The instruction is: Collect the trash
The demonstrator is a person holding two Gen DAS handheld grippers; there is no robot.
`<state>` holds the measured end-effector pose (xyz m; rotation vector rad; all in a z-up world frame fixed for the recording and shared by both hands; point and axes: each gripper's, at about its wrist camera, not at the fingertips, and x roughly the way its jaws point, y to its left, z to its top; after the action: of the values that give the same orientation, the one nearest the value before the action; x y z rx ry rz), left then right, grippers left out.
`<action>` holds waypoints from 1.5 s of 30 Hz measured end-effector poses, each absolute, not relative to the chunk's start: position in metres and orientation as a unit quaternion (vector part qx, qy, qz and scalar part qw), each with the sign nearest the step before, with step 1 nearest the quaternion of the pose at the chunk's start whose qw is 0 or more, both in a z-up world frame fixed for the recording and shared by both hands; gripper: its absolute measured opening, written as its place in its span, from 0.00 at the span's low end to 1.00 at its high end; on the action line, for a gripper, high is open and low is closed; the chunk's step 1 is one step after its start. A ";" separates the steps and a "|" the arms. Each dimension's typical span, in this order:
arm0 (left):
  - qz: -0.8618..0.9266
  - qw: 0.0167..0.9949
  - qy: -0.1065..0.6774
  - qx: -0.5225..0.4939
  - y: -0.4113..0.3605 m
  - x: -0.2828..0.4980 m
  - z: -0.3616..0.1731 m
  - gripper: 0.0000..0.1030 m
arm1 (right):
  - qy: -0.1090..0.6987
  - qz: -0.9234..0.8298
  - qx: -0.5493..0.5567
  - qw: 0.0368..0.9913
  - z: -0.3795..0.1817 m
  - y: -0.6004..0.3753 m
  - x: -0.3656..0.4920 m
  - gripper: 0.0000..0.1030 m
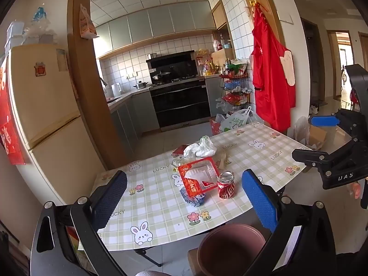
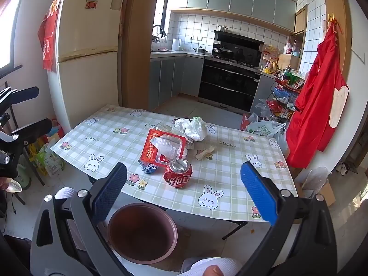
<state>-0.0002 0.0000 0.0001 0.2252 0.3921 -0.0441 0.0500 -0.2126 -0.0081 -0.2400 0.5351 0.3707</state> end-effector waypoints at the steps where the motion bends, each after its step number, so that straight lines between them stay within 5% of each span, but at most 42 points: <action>1: -0.022 0.974 0.195 0.112 0.000 0.000 0.000 0.95 | 0.263 0.182 -0.117 0.940 -0.008 -0.213 0.050 0.95; 45: -0.021 0.974 0.196 0.115 0.000 0.000 0.000 0.95 | 0.264 0.182 -0.113 0.940 -0.008 -0.211 0.048 0.95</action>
<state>0.0000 -0.0004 -0.0001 0.2323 0.3949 -0.0427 0.0484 -0.2105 -0.0085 -0.2303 0.5396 0.3718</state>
